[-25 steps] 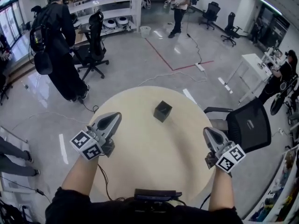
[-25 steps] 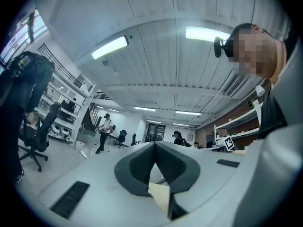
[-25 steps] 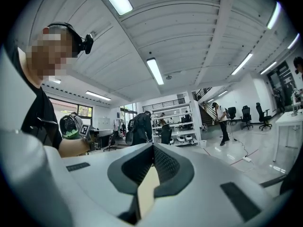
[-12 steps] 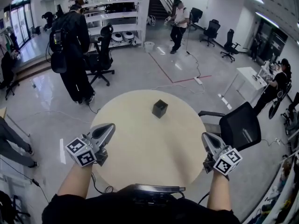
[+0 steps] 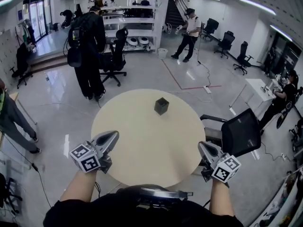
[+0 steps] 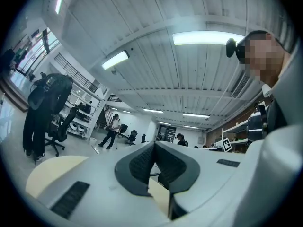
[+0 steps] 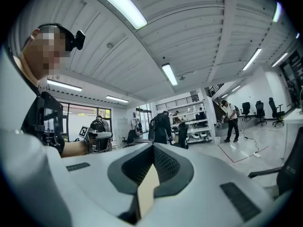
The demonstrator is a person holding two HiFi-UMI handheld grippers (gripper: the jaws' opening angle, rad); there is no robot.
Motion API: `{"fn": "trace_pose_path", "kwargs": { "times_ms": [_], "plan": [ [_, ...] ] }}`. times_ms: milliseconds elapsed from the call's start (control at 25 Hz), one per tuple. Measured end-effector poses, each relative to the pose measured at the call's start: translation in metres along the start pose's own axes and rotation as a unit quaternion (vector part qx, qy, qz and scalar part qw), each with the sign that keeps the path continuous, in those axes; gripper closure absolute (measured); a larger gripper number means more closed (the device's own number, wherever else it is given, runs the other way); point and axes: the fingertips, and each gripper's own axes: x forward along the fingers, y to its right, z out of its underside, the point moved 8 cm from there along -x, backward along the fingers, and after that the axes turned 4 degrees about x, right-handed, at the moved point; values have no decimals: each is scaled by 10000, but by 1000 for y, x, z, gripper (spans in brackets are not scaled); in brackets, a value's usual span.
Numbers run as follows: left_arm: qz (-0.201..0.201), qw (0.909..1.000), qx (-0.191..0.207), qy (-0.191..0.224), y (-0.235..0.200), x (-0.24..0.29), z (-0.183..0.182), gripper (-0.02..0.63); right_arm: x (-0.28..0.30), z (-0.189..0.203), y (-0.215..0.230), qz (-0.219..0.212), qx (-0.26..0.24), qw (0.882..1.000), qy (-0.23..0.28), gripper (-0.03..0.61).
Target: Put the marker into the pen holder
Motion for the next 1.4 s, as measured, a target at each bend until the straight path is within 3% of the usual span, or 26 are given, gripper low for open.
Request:
{"fn": "trace_pose_path", "kwargs": {
  "times_ms": [240,600,1400],
  "plan": [
    [113,9999,48,64,-4,-23,-22,620,1,-1,-37,105,-69,9995,292,577],
    [137,9999,91,-7,-21,-52,-29,620,28,19,-61,287,131,9993,206,577],
    [238,9997,26,64,-21,-50,-24,620,29,15,-62,326,-52,9994,130,577]
  ]
}}
